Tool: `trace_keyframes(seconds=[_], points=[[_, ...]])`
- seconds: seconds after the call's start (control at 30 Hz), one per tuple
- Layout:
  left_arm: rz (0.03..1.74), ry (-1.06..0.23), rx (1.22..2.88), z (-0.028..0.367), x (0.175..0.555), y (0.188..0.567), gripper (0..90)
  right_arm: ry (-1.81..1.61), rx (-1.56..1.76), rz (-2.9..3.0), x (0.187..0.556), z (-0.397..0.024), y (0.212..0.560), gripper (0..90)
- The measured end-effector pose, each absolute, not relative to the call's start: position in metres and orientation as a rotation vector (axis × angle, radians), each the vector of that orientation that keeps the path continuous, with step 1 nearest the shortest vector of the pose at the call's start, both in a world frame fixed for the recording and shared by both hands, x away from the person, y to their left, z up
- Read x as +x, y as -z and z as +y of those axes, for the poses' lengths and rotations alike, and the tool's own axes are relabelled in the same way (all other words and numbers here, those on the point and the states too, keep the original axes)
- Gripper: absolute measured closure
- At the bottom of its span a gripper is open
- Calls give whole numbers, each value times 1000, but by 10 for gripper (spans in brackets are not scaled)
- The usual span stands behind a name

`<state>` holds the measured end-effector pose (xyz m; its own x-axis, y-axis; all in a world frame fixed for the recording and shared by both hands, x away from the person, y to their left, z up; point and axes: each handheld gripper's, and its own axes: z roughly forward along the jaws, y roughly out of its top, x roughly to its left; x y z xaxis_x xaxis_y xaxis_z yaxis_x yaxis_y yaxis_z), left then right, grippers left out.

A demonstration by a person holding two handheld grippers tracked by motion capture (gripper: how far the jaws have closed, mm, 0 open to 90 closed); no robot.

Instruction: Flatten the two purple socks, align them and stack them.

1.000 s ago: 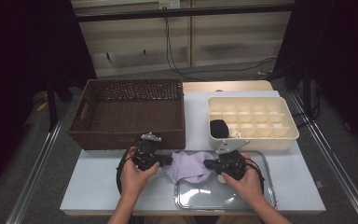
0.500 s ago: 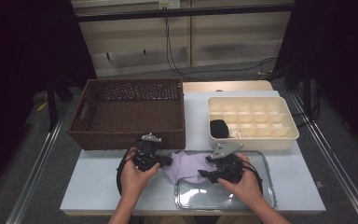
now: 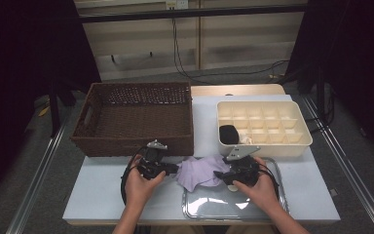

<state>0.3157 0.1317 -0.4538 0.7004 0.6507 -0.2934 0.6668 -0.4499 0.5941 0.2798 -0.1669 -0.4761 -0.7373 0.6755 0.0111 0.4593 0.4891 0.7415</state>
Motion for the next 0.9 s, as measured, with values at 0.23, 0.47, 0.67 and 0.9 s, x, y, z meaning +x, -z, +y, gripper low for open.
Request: trace_keyframes(seconds=[0.23, 0.47, 0.67, 0.9], points=[[948, 29, 2180, 127, 309, 445, 684, -1107, 977, 2449, 280, -169, 477, 411], [929, 77, 2219, 118, 305, 453, 678, -1111, 977, 2455, 279, -168, 475, 471], [937, 81, 2266, 114, 306, 462, 713, -1127, 966, 2482, 277, -165, 475, 664], [943, 98, 2290, 111, 305, 461, 866, -1122, 956, 2487, 277, -164, 474, 755]])
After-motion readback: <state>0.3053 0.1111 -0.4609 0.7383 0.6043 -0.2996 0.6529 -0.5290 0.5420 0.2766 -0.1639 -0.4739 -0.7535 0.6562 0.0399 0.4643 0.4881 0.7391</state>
